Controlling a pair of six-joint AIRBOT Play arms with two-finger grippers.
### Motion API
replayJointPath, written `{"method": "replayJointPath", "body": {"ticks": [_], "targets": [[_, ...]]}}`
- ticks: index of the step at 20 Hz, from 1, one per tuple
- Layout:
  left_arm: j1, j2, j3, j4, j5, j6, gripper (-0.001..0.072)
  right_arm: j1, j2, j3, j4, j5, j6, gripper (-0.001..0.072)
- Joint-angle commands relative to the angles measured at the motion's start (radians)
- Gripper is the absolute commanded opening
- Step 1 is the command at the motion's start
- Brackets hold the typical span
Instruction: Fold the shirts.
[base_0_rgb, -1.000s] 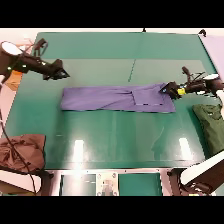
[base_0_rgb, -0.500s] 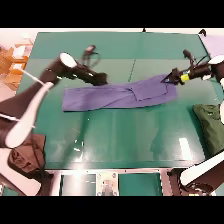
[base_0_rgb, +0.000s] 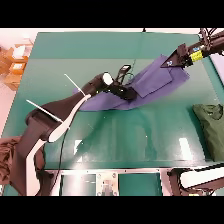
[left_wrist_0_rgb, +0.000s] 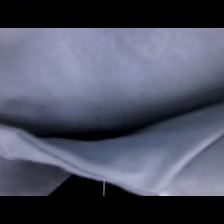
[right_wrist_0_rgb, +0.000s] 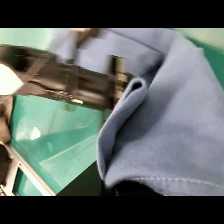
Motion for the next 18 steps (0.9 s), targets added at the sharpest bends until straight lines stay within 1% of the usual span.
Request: {"method": "replayJointPath", "body": {"ticks": [1,2,4,6,8,10,12,14,16,17,18], "targets": [[0.005,-0.034,0.055,-0.038,-0.117,-0.012,0.0027,0.046,0.021,0.011,-0.010,-0.014,0.047,0.0020],[0.030,-0.027,0.072,-0.034,-0.192,-0.012,0.0027,0.054,0.020,0.011,-0.009,-0.036,0.058,0.0019],[0.111,-0.008,0.147,-0.007,-0.386,-0.018,0.0026,0.072,0.020,0.011,-0.008,-0.082,0.091,0.0019],[0.206,0.029,0.221,0.092,-0.559,-0.078,0.0026,0.122,0.019,0.009,-0.006,-0.143,0.124,0.0020],[0.315,0.108,0.229,0.227,-0.670,-0.095,0.0026,0.210,0.008,0.003,-0.008,-0.211,0.127,0.0020],[0.412,0.185,0.229,0.369,-0.743,-0.117,0.0026,0.317,-0.026,-0.011,-0.009,-0.280,0.132,0.0020],[0.509,0.258,0.229,0.449,-0.776,-0.118,0.0026,0.444,-0.092,-0.022,-0.009,-0.374,0.177,0.0020],[0.586,0.309,0.228,0.451,-0.769,-0.126,0.0026,0.581,-0.192,-0.022,-0.008,-0.533,0.205,0.0021],[0.637,0.328,0.227,0.449,-0.775,-0.132,0.0027,0.702,-0.303,-0.022,0.024,-0.765,0.205,0.0021],[0.653,0.328,0.224,0.447,-0.782,-0.132,0.0027,0.761,-0.368,-0.022,0.052,-0.902,0.204,0.0122],[0.667,0.328,0.211,0.447,-0.788,-0.131,0.0026,0.803,-0.423,-0.021,0.070,-0.994,0.204,0.0472]]}}
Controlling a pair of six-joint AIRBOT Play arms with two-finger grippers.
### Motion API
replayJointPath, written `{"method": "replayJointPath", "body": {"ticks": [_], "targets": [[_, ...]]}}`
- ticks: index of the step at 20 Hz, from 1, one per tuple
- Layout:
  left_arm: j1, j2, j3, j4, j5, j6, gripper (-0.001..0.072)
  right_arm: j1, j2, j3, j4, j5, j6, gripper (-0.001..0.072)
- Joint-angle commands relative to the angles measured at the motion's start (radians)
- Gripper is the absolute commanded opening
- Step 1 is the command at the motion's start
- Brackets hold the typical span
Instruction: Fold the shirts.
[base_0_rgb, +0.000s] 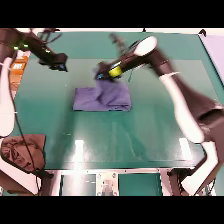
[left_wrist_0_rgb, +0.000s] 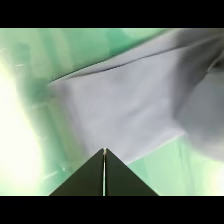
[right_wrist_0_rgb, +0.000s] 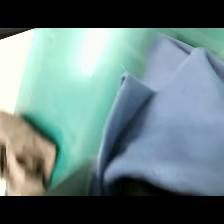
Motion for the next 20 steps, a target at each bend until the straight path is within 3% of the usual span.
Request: {"method": "replayJointPath", "body": {"ticks": [1,3,8,10,11,15,18,20], "targets": [[0.077,0.029,-0.023,0.032,-0.043,-0.002,0.0027,0.164,-0.167,0.007,0.047,-0.340,0.004,0.0575],[0.093,0.029,-0.041,0.047,-0.069,0.026,0.0027,0.113,-0.149,0.039,-0.019,-0.219,-0.018,0.0487],[0.133,0.028,-0.042,0.049,-0.059,0.045,0.0027,-0.230,0.021,0.076,-0.309,0.208,0.087,0.0491],[0.137,0.028,-0.042,0.070,-0.062,0.046,0.0026,-0.330,0.052,0.024,-0.325,0.292,0.087,0.0527],[0.137,0.028,-0.042,0.071,-0.064,0.046,0.0026,-0.359,0.064,-0.035,-0.320,0.300,0.086,0.0577],[0.137,0.028,-0.042,0.070,-0.061,0.045,0.0027,-0.360,0.067,-0.338,-0.273,0.183,0.066,0.0608],[0.137,0.028,-0.042,0.071,-0.060,0.045,0.0027,-0.353,0.051,-0.496,-0.032,0.041,-0.036,0.0608],[0.137,0.028,-0.042,0.071,-0.060,0.045,0.0026,-0.344,0.017,-0.525,0.103,0.019,-0.097,0.0608]]}}
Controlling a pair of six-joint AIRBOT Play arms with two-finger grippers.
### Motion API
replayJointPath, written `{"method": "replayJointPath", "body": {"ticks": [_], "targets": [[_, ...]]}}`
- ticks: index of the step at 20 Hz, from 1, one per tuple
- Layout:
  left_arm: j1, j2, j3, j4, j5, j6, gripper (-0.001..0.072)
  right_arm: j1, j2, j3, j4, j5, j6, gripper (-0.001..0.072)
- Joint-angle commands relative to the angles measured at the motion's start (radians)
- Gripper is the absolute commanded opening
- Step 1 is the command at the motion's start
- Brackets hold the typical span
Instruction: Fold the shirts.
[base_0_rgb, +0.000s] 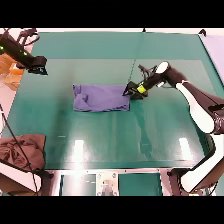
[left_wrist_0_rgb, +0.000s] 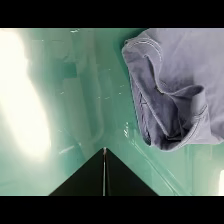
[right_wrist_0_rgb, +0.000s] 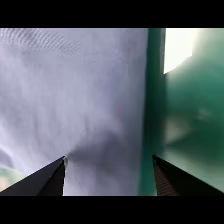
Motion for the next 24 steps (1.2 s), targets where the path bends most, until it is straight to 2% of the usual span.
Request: {"method": "replayJointPath", "body": {"ticks": [1,2,3,4,5,8,12,17,24], "targets": [[0.000,0.000,0.000,0.001,0.001,0.000,0.0026,0.011,-0.043,-0.096,0.241,-0.080,-0.108,0.0608],[0.000,0.000,0.000,0.001,0.001,0.000,0.0027,0.018,-0.056,-0.096,0.286,-0.095,-0.121,0.0607],[0.000,0.000,0.000,0.001,0.002,0.001,0.0026,0.021,-0.061,-0.095,0.327,-0.120,-0.138,0.0537],[0.000,0.000,0.000,0.003,0.004,0.001,0.0027,0.021,-0.061,-0.090,0.368,-0.131,-0.180,0.0183],[0.000,0.000,0.000,0.004,0.007,0.001,0.0027,0.019,-0.060,-0.072,0.399,-0.126,-0.200,0.0022],[0.000,0.000,0.000,0.004,0.012,0.001,0.0027,-0.030,0.013,0.027,0.396,-0.095,-0.200,0.0019],[0.000,0.000,0.000,0.003,-0.001,0.001,0.0027,-0.233,0.248,0.151,0.383,-0.008,-0.148,0.0019],[0.000,0.000,0.000,0.003,-0.016,0.000,0.0027,-0.603,0.493,0.161,0.169,0.143,-0.010,0.0019],[0.000,0.000,0.000,-0.001,-0.014,-0.008,0.0027,-1.110,0.544,0.127,0.034,0.245,0.099,0.0019]]}}
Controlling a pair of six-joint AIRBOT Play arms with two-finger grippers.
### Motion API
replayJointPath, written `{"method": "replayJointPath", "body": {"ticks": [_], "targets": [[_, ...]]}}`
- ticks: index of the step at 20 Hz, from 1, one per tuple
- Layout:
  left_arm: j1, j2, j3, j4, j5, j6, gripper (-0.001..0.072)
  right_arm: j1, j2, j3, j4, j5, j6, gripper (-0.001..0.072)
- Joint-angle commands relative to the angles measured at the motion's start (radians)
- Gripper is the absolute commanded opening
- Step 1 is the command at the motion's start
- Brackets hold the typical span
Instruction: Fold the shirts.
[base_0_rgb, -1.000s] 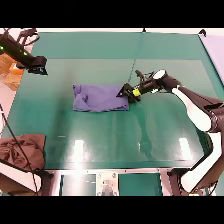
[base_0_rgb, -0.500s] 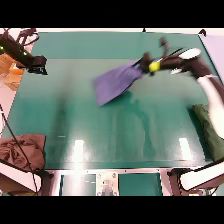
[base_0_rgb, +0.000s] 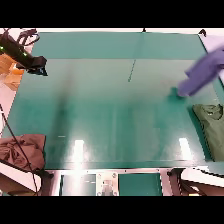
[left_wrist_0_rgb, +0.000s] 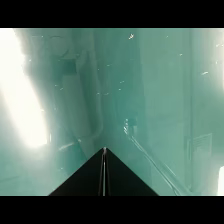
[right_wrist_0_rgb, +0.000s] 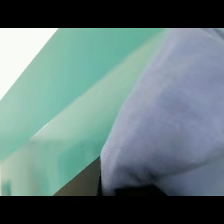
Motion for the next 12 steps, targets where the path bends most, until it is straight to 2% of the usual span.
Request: {"method": "replayJointPath", "body": {"ticks": [1,6,9,12], "targets": [[0.000,0.000,0.000,-0.002,0.000,-0.005,0.0027,-0.226,0.020,-0.031,-0.148,0.093,0.081,0.0019],[0.000,0.000,0.000,-0.003,0.000,-0.009,0.0027,-0.357,0.053,-0.112,-0.474,0.237,0.208,0.0018],[0.000,0.000,0.000,-0.005,0.001,-0.009,0.0027,-0.372,0.102,-0.225,-0.672,0.254,0.214,0.0018],[0.000,0.000,0.000,-0.006,0.000,-0.008,0.0027,-0.372,0.115,-0.344,-0.794,0.251,0.217,0.0019]]}}
